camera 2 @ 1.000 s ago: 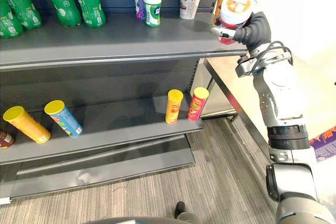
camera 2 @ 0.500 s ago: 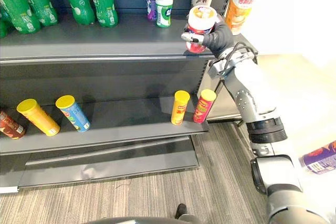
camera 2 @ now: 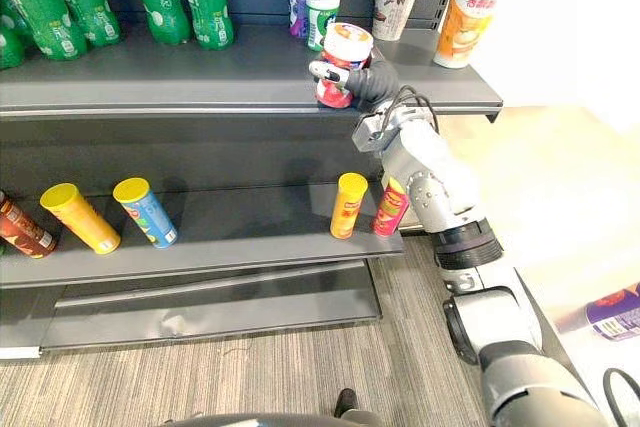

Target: Put the gum and the chips on the shelf.

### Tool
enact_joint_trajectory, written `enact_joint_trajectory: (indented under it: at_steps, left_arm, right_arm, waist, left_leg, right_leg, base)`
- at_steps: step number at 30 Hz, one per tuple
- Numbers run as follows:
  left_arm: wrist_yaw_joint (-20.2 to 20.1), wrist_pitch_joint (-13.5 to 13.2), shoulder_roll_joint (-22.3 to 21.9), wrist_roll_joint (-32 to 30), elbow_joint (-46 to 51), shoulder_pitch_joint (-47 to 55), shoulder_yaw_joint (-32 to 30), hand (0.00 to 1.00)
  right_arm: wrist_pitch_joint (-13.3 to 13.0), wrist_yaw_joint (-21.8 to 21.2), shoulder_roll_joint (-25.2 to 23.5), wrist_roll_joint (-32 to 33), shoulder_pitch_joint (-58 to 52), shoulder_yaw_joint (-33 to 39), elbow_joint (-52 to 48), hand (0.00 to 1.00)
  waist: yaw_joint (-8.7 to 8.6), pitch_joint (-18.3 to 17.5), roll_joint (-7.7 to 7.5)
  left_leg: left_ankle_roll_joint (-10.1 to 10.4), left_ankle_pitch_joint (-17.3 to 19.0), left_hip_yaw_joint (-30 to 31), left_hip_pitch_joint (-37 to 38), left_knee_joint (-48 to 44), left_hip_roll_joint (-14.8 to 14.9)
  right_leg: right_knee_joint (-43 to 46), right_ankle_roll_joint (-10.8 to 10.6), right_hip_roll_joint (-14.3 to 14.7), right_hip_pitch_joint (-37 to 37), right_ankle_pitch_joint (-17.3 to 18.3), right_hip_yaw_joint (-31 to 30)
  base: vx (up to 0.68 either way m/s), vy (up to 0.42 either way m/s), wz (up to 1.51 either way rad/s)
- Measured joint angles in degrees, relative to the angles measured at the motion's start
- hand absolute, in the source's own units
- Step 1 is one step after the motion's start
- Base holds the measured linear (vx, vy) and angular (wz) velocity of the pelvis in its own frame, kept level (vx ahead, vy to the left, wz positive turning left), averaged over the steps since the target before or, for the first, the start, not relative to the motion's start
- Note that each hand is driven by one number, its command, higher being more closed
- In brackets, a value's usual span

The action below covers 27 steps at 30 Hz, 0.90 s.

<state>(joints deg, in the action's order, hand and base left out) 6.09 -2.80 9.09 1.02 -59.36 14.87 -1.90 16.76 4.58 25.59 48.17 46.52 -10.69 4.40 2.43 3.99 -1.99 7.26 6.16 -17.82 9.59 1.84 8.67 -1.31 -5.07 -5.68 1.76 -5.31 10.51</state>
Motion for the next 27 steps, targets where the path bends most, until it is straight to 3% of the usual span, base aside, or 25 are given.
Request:
enact_joint_trajectory:
  at_steps: [15,27]
  left_arm:
    - [0.03,0.88,0.18,-0.05,-0.02,-0.81,0.44,0.00]
    - [0.21,0.86,0.14,-0.06,0.09,-1.75,0.42,0.00]
  right_arm:
    - [-0.92,0.05,-1.95,-7.67,4.82,-1.14,8.14,1.00]
    - [-2.60,0.33,-1.95,-8.87,8.73,-1.18,12.36,1.00]
  waist:
    - [0.98,0.46,-0.23]
    - [1.90,2.16,-0.84]
  left_leg:
    - [0.01,-0.89,2.58,-0.45,0.75,0.20]
    - [0.21,-1.71,2.98,-0.50,1.15,0.51]
  right_leg:
    - [0.01,0.34,-0.21,-0.78,0.24,2.10]
    - [0.02,0.55,0.08,-0.78,0.39,2.75]
  base:
    - [-0.01,-0.015,0.08]
    - [0.00,-0.003,0.01]
